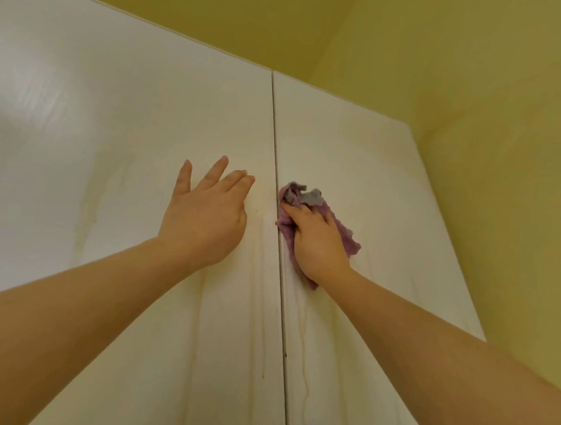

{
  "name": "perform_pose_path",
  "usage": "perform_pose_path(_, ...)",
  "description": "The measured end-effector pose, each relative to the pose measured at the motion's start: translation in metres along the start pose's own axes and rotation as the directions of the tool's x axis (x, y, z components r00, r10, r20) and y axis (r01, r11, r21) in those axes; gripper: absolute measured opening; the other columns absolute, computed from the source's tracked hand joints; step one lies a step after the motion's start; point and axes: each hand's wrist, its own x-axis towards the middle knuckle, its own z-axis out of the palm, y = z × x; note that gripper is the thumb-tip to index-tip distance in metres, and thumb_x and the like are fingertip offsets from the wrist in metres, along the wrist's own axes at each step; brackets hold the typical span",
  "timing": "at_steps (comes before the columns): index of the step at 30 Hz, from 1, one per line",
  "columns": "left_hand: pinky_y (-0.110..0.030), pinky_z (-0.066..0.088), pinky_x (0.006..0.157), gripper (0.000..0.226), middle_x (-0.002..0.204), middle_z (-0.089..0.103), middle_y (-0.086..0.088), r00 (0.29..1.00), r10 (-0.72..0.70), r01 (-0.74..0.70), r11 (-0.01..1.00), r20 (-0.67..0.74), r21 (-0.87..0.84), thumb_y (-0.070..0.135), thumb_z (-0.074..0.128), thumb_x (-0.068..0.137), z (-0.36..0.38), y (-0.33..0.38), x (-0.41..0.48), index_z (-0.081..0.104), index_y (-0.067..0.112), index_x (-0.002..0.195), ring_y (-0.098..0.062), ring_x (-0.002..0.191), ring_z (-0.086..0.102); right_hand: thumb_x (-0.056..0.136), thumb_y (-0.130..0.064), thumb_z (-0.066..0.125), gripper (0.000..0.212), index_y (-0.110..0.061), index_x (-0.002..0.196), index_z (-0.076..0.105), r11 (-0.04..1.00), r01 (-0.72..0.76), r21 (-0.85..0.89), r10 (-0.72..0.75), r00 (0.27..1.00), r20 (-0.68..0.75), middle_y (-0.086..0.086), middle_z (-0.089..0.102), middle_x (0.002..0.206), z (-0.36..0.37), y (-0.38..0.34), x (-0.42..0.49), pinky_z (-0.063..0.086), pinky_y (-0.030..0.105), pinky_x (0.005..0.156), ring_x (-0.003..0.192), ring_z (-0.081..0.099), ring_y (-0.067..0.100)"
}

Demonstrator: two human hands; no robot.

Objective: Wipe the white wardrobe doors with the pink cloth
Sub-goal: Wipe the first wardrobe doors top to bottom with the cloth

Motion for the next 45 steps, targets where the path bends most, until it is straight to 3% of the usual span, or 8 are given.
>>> perform_pose_path(5, -0.045, -0.012, 0.114, 0.052, 0.159, 0.002, 0.009, 0.998, 0.063, -0.063, 0.993, -0.001, 0.1, 0.025, 0.015, 0.101, 0.003, 0.021, 0.015, 0.002, 0.024, 0.152, -0.013, 0.145, -0.014, 0.097, -0.017, 0.032, 0.048, -0.029, 0.143, 0.031, 0.996, -0.086, -0.028, 0.087, 0.996, 0.025, 0.0, 0.033, 0.148, -0.005, 0.011, 0.029, 0.019, 0.039, 0.112, 0.136, 0.023, 0.026)
perform_pose_path(10, -0.045, -0.014, 0.113, 0.052, 0.159, 0.002, 0.01, 0.995, 0.101, -0.099, 0.987, -0.002, 0.129, 0.026, 0.015, 0.102, 0.011, 0.036, 0.023, 0.003, 0.024, 0.152, -0.013, 0.145, -0.015, 0.098, -0.023, 0.03, 0.05, -0.028, 0.147, 0.023, 0.991, 0.13, -0.016, -0.129, 0.991, 0.045, -0.001, 0.02, 0.154, 0.01, 0.011, 0.009, 0.013, 0.037, 0.115, 0.141, 0.015, 0.021)
perform_pose_path(15, -0.044, -0.016, 0.113, 0.053, 0.159, -0.004, 0.008, 0.992, 0.124, -0.124, 0.977, 0.011, 0.173, 0.026, 0.013, 0.102, 0.028, 0.061, 0.024, -0.005, 0.022, 0.152, -0.013, 0.144, -0.018, 0.098, -0.017, 0.031, 0.053, -0.028, 0.148, 0.02, 0.994, -0.103, 0.038, 0.098, 0.99, 0.101, -0.001, 0.011, 0.157, -0.012, 0.056, 0.044, 0.016, 0.041, 0.115, 0.142, 0.015, 0.025)
perform_pose_path(20, -0.049, -0.019, 0.11, 0.053, 0.159, 0.003, 0.009, 0.994, 0.085, -0.097, 0.969, 0.062, 0.226, 0.026, 0.014, 0.101, 0.035, 0.051, 0.023, 0.002, 0.022, 0.152, -0.014, 0.145, -0.017, 0.097, -0.035, 0.036, 0.052, -0.028, 0.146, 0.023, 0.991, 0.136, 0.012, -0.137, 0.987, 0.084, -0.002, 0.023, 0.153, 0.001, 0.031, 0.01, 0.017, 0.043, 0.114, 0.14, 0.017, 0.022)
perform_pose_path(31, -0.054, -0.03, 0.099, 0.053, 0.159, -0.006, 0.007, 0.99, 0.081, -0.12, 0.91, 0.113, 0.397, 0.025, 0.001, 0.099, 0.045, 0.045, 0.008, -0.005, 0.021, 0.152, -0.016, 0.145, -0.017, 0.099, -0.029, 0.033, 0.047, -0.026, 0.145, 0.026, 0.979, 0.202, -0.015, -0.201, 0.978, 0.049, -0.003, 0.026, 0.151, 0.013, 0.039, -0.002, 0.011, 0.036, 0.116, 0.141, 0.015, 0.019)
perform_pose_path(36, -0.059, -0.017, 0.108, 0.052, 0.16, -0.004, 0.005, 0.979, 0.081, -0.153, 0.895, 0.185, 0.418, 0.029, 0.008, 0.102, 0.038, 0.054, 0.008, -0.003, 0.018, 0.152, -0.018, 0.145, -0.017, 0.099, -0.027, 0.034, 0.047, -0.026, 0.145, 0.027, 0.989, -0.113, 0.099, 0.115, 0.993, -0.021, -0.002, 0.019, 0.155, 0.004, 0.051, 0.013, 0.013, 0.04, 0.115, 0.141, 0.013, 0.022)
perform_pose_path(41, -0.054, -0.018, 0.109, 0.055, 0.16, -0.003, 0.007, 0.984, 0.054, -0.105, 0.946, 0.172, 0.306, 0.024, 0.013, 0.102, 0.039, 0.056, 0.007, -0.012, 0.019, 0.15, -0.014, 0.145, -0.016, 0.099, -0.027, 0.035, 0.048, -0.029, 0.146, 0.025, 0.981, 0.171, 0.091, -0.175, 0.984, 0.035, -0.009, 0.015, 0.156, 0.019, 0.034, -0.012, 0.003, 0.038, 0.114, 0.143, 0.004, 0.017)
perform_pose_path(45, -0.054, -0.02, 0.108, 0.054, 0.159, 0.003, 0.009, 0.98, 0.067, -0.123, 0.944, 0.187, 0.305, 0.023, 0.012, 0.102, 0.036, 0.052, 0.0, -0.013, 0.02, 0.15, -0.014, 0.144, -0.017, 0.099, -0.029, 0.033, 0.048, -0.028, 0.146, 0.025, 0.977, -0.196, 0.088, 0.199, 0.98, -0.025, -0.006, 0.012, 0.157, 0.003, 0.072, 0.009, 0.009, 0.038, 0.115, 0.143, 0.009, 0.024)
